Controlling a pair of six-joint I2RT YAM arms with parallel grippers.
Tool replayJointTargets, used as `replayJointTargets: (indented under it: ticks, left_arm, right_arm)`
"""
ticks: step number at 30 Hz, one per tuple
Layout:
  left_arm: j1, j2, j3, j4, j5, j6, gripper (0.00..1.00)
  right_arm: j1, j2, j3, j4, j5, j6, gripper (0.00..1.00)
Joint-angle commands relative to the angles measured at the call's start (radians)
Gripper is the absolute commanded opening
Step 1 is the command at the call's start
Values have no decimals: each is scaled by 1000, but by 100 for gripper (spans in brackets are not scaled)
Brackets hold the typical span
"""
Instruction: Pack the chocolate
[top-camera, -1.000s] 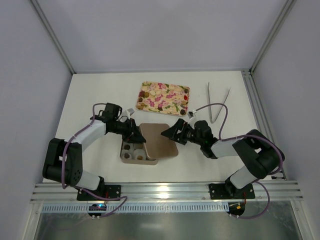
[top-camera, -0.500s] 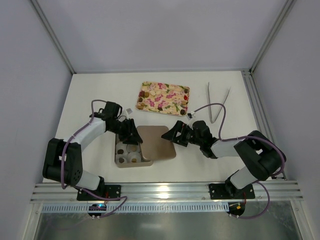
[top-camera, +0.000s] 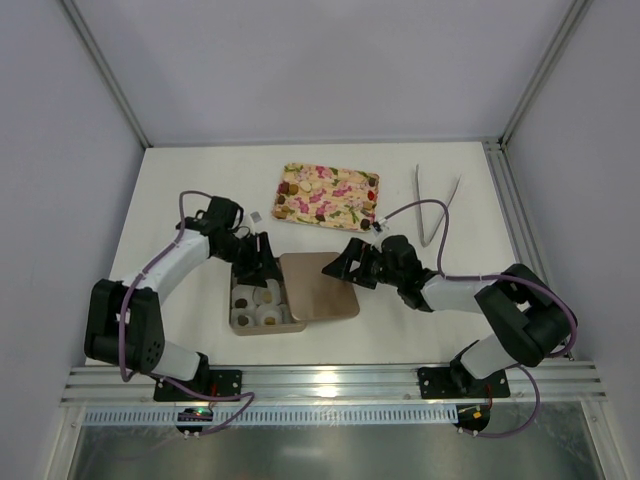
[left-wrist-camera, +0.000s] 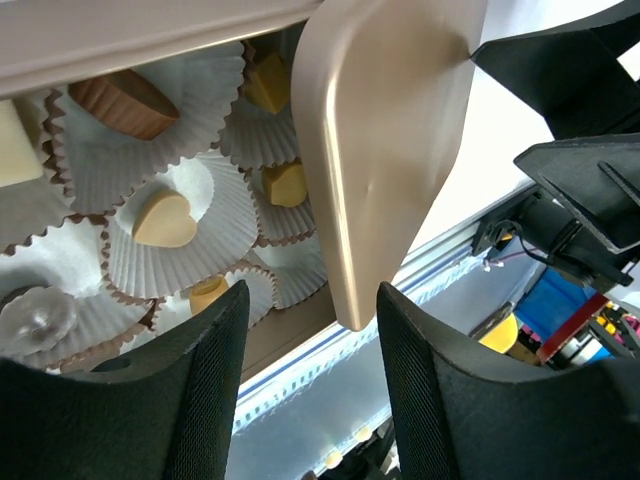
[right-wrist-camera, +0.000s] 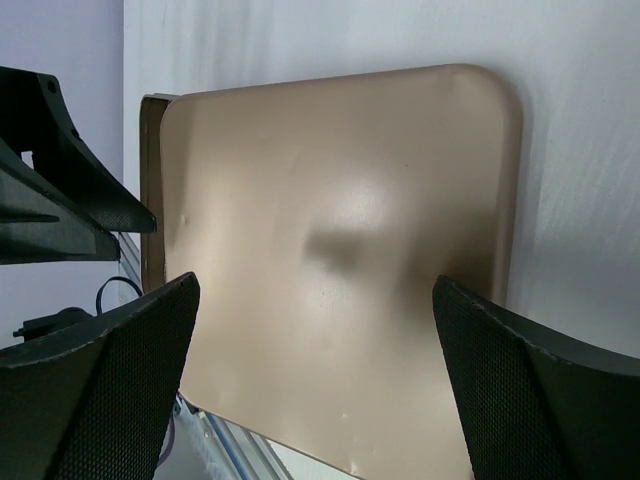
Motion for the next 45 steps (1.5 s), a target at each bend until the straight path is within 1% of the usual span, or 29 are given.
replayJointTargets:
  ticks: [1,6,7,8,10,11,14,15,18,22,24,30,34,39,45]
  left_arm:
    - [1,-46,42,-59,-44,32,54]
    - [0,-84,63,-109,-104,38,57]
    - [0,-101,80,-118,-121,38,59]
    - [1,-109,86,-129,-164,40,60]
    - [1,-130,108,-161,-199,40,60]
    - [1,-138,116,-172,-253,38,61]
    - [1,-170,137,-204,-327,31,62]
    - [3,-175,146,-221,-385,25,64]
    - [9,-180,148,-241,-454,25,66]
    - [19,-174,123,-238,-508,9,68]
    - [27,-172,99,-221,-526,2,69]
    - [55,-164,50,-183,-522,0,73]
    - [75,-158,24,-151,-471,6,77]
    - [82,-140,19,-138,-439,-5,78]
    - [82,-108,8,-138,-448,-31,79]
  right_arm:
    - [7,-15,37,-2,14,-35,98]
    - [2,-14,40,-7,16,-40,98]
    - [-1,-16,42,-7,17,-39,98]
    - [-4,-18,37,-8,16,-38,98]
    - [-15,-13,33,1,7,-34,98]
    - [-19,-10,27,11,1,-29,98]
    - [-44,-7,1,39,-18,-16,98]
    - [-52,-4,-7,56,-26,-9,98]
    - [-81,-2,-24,70,-42,-9,98]
    - [-95,2,-44,87,-53,-5,98]
    - [-108,16,-61,122,-70,9,98]
    - [-135,10,-92,124,-69,-6,98]
    - [-142,2,-93,94,-59,-31,98]
    - [-144,-11,-89,51,-39,-60,98]
    - [-145,-24,-59,-37,-24,-115,98]
